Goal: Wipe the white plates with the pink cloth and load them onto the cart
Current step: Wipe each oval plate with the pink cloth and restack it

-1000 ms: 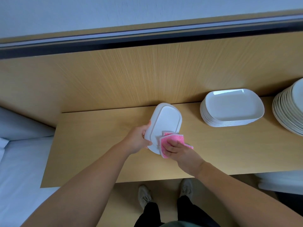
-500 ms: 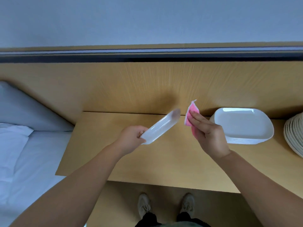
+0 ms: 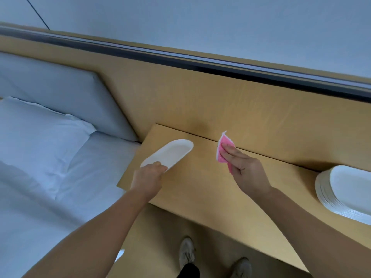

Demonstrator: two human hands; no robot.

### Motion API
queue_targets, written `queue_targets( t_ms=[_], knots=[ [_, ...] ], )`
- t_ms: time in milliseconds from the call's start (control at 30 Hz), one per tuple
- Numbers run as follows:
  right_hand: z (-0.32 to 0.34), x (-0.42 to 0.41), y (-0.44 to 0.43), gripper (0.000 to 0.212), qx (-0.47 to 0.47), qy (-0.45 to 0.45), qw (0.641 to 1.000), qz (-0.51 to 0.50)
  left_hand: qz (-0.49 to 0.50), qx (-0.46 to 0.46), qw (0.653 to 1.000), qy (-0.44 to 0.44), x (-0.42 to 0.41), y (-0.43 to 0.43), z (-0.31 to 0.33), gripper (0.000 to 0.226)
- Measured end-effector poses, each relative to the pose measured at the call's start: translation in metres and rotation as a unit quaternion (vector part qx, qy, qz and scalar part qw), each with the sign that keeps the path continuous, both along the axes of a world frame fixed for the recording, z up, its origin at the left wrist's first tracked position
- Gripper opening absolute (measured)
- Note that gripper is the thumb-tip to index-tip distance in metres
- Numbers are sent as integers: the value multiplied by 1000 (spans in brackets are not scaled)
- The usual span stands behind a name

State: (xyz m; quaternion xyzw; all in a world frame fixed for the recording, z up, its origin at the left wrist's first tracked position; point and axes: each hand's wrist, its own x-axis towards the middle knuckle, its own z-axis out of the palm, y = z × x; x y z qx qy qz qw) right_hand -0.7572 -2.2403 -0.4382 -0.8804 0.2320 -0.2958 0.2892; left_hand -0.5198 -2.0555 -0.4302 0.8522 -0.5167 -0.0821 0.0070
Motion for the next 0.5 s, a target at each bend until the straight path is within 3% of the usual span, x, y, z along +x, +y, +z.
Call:
queue_targets(
  t_ms=[233,500],
  knots=[
    [-14,53,18,51,30,25,999,-1,-22,69,997,-29,41,-7,-24,36],
    [-21,56,26,51,29,48,998,-32,-65,109,991,-34,46,-16,-52,36]
  ],
)
